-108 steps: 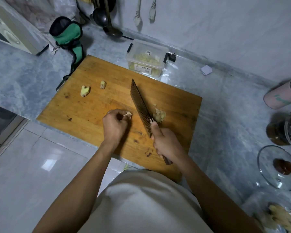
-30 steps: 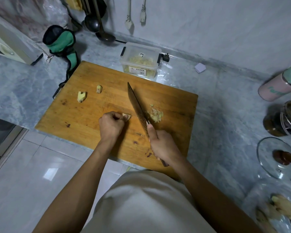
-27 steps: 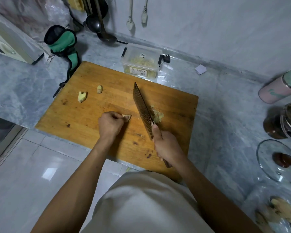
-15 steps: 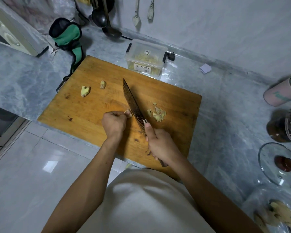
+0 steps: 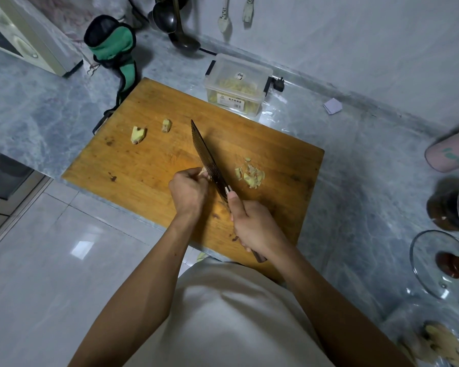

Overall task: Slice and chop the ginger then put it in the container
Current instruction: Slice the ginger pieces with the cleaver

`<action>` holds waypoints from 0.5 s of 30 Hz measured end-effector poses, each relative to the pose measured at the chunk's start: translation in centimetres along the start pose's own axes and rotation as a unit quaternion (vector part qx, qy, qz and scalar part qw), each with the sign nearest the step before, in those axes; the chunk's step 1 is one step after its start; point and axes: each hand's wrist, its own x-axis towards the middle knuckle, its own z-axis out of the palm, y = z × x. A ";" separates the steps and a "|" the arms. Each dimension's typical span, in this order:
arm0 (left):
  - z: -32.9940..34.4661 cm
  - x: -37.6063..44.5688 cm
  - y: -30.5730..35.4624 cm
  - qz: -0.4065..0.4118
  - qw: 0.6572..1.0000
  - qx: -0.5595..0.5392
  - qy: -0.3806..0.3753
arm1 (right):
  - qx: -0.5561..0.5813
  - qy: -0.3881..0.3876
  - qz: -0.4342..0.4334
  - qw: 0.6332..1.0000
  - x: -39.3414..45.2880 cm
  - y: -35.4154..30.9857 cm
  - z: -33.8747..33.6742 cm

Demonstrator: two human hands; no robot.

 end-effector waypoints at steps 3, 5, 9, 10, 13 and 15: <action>-0.1 0.5 0.1 -0.004 1.000 0.013 -0.008 | -0.016 -0.007 -0.011 1.000 0.1 -0.2 -0.2; -0.1 0.8 0.0 -0.001 1.000 0.024 -0.011 | -0.022 -0.008 -0.018 1.000 0.2 -0.3 -0.1; -0.1 1.0 -0.1 0.000 0.999 0.032 -0.009 | -0.033 -0.006 -0.022 0.999 0.4 -0.3 0.3; -0.1 1.0 0.0 0.002 0.999 0.035 -0.009 | -0.032 -0.007 -0.020 0.999 0.4 -0.3 0.3; 0.0 0.7 -0.1 0.016 0.999 0.040 -0.011 | -0.031 -0.007 -0.023 0.999 0.7 -0.5 0.6; 0.1 0.6 -0.2 0.016 0.999 0.035 -0.014 | -0.029 -0.007 -0.030 0.999 0.9 -0.6 0.8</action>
